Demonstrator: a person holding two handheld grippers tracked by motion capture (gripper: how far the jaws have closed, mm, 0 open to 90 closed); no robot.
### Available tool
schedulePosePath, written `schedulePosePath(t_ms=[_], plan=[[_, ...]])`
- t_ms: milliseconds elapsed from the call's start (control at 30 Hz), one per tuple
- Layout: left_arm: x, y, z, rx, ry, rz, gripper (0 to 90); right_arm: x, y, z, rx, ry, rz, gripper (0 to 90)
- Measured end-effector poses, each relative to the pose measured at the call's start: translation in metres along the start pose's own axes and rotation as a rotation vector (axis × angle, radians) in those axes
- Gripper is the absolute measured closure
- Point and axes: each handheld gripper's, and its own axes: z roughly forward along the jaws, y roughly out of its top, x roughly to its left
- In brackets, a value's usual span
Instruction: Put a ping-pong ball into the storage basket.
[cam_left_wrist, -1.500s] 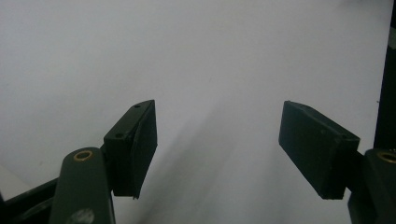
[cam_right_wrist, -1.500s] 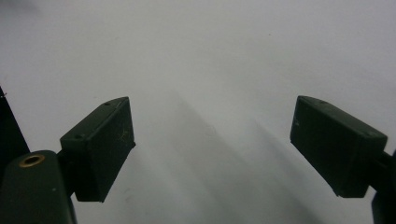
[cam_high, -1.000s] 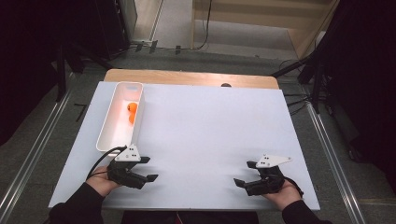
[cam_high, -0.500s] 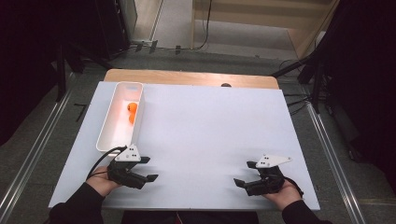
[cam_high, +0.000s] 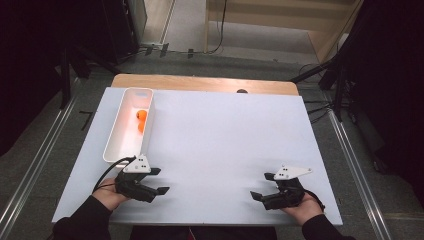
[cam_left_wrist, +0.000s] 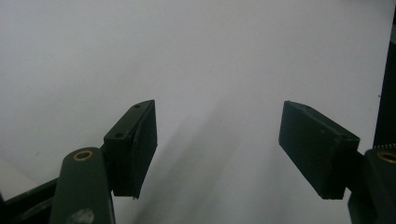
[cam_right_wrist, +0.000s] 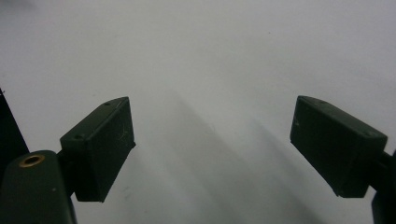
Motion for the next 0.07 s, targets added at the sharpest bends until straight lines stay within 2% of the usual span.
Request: schedulePosePath(t_ms=[67], plan=[[-0.0004, 0.0002, 0.0, 0.0, 0.004, 0.001, 28.3, 0.0, 0.0, 0.0001, 0.001, 0.001, 0.0, 12.2]])
